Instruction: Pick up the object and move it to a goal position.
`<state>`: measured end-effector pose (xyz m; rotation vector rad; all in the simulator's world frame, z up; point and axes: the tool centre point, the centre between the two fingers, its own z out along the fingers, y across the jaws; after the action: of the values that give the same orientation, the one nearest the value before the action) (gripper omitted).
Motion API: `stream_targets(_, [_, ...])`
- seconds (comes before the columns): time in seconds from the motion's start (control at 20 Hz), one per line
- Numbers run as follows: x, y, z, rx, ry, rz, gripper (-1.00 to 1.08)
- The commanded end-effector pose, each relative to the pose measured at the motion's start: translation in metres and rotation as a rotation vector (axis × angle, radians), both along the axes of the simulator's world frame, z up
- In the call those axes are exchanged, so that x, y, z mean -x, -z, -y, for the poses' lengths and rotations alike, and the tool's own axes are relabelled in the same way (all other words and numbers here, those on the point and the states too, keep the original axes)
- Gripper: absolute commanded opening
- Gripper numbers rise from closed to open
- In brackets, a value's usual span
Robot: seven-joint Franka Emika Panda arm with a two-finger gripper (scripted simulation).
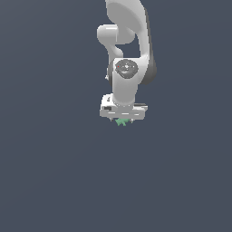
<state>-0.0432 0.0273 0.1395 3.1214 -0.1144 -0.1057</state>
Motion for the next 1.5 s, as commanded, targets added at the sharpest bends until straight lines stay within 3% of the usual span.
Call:
stream_targets(0.0, [0.005, 0.005, -0.003, 0.002, 0.058, 0.004, 1.0])
stream_targets(1.45, [0.077, 0.059, -0.027, 0.019, 0.816, 0.054, 1.0])
